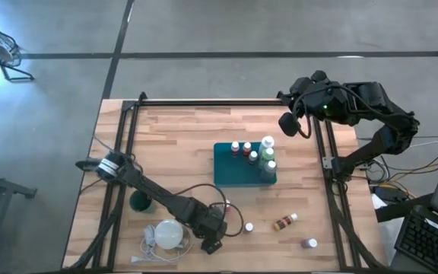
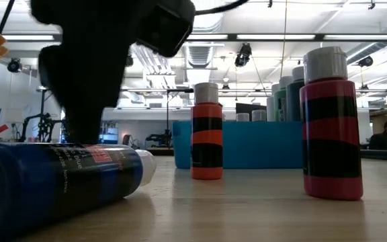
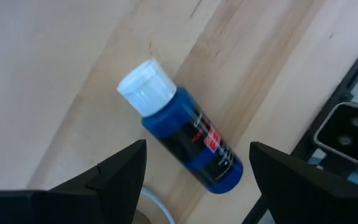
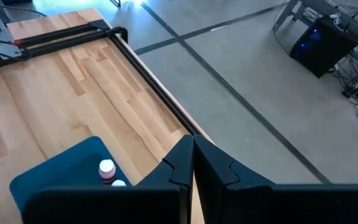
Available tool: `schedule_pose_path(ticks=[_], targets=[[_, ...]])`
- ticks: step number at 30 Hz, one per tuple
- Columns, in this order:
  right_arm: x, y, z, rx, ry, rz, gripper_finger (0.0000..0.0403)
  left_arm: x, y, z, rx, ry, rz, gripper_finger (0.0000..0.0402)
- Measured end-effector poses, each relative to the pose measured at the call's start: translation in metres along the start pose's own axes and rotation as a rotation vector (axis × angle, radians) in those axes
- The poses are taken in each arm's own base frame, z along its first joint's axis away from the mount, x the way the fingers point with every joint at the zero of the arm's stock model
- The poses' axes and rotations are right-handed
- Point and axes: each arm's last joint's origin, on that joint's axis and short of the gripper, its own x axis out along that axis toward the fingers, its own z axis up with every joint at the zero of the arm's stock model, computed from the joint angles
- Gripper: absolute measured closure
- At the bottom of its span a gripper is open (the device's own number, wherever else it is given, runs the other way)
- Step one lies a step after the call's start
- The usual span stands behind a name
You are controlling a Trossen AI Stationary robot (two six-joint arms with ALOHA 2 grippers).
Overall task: Pick & Place Paint Supplies
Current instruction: Put the blue paint bottle into the blue bin
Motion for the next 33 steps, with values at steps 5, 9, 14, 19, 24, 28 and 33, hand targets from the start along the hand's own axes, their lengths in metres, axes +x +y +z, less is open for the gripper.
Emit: schedule_pose_path(ticks=[5,9,14,19,24,28,33], targets=[[0.002,0.001,-0.001,-0.024,0.008,-0.002,0.0394,0.01,0.0,0.0,-0.042,0.016,-0.003,0.0113],[0.006,0.003,-0.003,-0.036,0.021,-0.007,0.0394,0.014,-0.002,0.001,-0.059,0.021,-0.02,0.0113],[0.011,0.006,-0.007,-0.052,0.041,-0.012,0.0394,0.015,-0.001,0.001,-0.091,0.019,-0.02,0.0113],[0.012,0.007,-0.007,-0.06,0.044,-0.013,0.0394,0.023,0.001,0.001,-0.102,0.016,0.007,0.0113],[0.012,0.007,-0.007,-0.058,0.037,-0.012,0.0394,0.03,0.001,0.002,-0.107,0.011,-0.006,0.0113],[0.012,0.008,-0.005,-0.059,0.028,-0.009,0.0394,0.031,0.001,0.002,-0.11,0.013,-0.005,0.0113],[0.013,0.008,-0.005,-0.062,0.021,-0.007,0.0394,0.032,0.002,0.002,-0.122,0.002,0.004,0.0135]])
